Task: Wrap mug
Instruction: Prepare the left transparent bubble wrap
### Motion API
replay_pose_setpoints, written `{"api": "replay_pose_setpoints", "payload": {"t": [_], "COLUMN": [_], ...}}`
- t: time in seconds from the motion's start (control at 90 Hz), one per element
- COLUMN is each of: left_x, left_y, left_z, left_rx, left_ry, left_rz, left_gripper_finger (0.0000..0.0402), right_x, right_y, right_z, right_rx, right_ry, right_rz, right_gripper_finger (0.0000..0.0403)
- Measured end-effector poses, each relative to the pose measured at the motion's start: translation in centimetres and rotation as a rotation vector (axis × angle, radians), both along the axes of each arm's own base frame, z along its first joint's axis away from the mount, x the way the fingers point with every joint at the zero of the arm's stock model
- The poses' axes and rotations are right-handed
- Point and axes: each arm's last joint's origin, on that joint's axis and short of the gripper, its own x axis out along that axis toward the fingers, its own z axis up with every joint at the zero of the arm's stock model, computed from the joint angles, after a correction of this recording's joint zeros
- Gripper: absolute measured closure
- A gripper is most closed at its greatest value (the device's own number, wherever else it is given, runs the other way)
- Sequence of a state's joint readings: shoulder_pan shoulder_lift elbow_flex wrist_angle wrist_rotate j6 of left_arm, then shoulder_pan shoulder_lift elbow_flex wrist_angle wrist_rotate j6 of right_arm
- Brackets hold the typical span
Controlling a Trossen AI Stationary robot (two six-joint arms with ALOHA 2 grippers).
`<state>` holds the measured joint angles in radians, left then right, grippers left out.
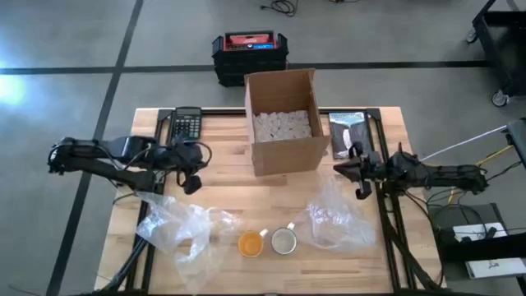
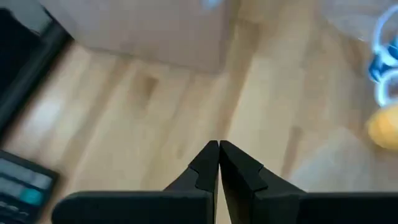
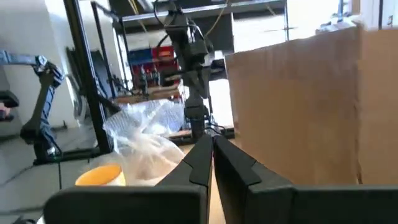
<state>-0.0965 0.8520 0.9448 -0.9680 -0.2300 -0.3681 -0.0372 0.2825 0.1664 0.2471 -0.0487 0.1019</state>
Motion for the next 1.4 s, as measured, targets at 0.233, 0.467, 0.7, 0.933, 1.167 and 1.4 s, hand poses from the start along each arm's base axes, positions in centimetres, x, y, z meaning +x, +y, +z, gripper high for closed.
{"api": "replay_pose_setpoints", "payload": {"t": [0.233,0.467,0.7,0.933,1.167,1.4], "left_x": [-1.0,-1.1,-1.2,-0.7,-0.9,-0.9], "left_y": [-1.0,-1.9,-3.0,-4.2,-6.5,-7.8], "left_z": [-0.3,-1.5,-1.0,0.9,-1.3,-3.9], "left_rx": [-0.071,-0.105,-0.128,-0.215,-0.301,-0.247], "left_ry": [-0.026,0.018,-0.018,-0.006,0.24,0.301], "left_rz": [-0.043,-0.097,-0.204,-0.332,-0.378,-0.358], "left_gripper_finger": [0.0402,0.0402,0.0402,0.0402,0.0402,0.0402], "right_x": [6.4,13.1,16.6,17.3,18.3,21.4], "right_y": [0.2,2.0,3.7,4.4,5.7,6.7], "right_z": [2.8,2.0,1.3,0.4,-1.1,-2.3], "right_rx": [-0.086,-0.145,-0.144,-0.04,0.012,-0.019], "right_ry": [0.325,0.529,0.616,0.661,0.679,0.556], "right_rz": [0.085,0.202,0.246,0.212,0.209,0.227], "right_gripper_finger": [0.0403,0.0403,0.0403,0.0403,0.0403,0.0403]}}
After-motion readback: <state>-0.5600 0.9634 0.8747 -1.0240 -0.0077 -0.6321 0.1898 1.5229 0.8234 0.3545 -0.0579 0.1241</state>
